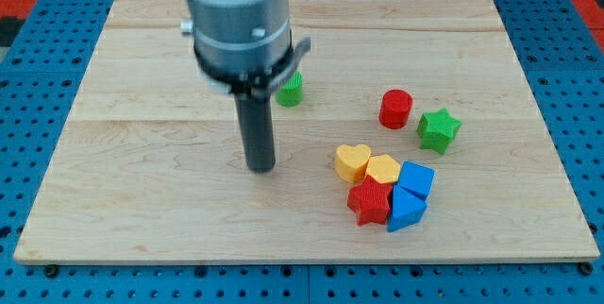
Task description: Slide the red star towards the center of the board
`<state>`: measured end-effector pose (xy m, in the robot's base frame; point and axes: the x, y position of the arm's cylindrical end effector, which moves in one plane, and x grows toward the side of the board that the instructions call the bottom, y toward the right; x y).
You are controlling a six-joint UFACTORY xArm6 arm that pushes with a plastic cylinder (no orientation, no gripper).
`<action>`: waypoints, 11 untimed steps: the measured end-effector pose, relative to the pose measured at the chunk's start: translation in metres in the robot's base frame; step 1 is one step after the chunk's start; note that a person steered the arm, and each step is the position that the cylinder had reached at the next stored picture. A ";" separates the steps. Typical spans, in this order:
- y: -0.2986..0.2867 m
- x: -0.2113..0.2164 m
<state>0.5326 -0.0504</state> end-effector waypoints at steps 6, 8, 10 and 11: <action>0.148 0.061; 0.106 0.019; 0.015 -0.008; 0.015 0.012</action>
